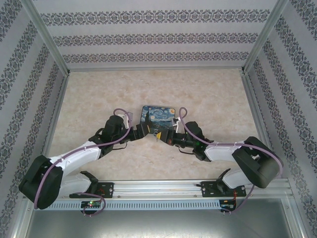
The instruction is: Unlock a padlock with a key
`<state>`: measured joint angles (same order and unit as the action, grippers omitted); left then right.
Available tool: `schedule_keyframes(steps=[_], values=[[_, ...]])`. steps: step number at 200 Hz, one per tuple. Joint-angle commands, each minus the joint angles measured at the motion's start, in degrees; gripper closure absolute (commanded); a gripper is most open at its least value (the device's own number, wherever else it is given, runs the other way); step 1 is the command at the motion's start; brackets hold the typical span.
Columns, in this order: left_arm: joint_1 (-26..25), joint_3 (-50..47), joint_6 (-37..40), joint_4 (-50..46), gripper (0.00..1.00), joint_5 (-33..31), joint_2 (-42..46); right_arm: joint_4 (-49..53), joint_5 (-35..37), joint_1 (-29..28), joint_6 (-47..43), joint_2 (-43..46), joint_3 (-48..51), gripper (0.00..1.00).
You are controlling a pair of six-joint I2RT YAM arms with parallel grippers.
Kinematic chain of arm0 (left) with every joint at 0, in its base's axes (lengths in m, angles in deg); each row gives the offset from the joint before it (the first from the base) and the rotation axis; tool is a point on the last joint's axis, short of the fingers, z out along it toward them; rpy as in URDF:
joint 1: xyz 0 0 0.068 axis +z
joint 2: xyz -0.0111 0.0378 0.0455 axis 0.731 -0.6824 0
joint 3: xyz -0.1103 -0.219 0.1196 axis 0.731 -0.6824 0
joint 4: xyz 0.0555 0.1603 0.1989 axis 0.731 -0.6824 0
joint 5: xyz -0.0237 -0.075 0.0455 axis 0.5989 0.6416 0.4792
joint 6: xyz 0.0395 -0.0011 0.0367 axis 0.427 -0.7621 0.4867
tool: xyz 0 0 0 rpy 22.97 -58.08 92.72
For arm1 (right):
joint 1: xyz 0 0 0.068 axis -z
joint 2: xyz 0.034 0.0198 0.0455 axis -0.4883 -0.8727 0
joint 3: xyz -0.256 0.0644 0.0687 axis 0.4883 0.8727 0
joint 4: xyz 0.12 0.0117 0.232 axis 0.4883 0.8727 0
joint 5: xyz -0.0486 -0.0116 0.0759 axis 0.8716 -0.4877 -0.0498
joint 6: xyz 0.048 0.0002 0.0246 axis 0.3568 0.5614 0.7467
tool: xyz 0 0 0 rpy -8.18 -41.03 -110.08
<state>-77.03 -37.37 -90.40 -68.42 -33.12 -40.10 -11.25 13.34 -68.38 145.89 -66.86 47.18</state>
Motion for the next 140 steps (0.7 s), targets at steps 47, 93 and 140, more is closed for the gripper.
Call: schedule_keyframes(steps=[47, 93, 140], values=[[-1.0, -0.7, 0.4, 3.5, 0.12, -1.6, 1.4, -3.8, -0.6, 4.8, -3.0, -4.0, -0.1, 1.00], [-1.4, -0.4, 0.4, 4.4, 0.12, -1.5, 0.1, -3.9, -2.8, 7.9, -3.4, -7.0, -2.4, 1.00], [-2.0, 0.0, 0.5, 5.2, 0.12, -1.4, -2.1, -4.2, -3.8, 9.0, -3.4, -9.3, -4.7, 1.00]])
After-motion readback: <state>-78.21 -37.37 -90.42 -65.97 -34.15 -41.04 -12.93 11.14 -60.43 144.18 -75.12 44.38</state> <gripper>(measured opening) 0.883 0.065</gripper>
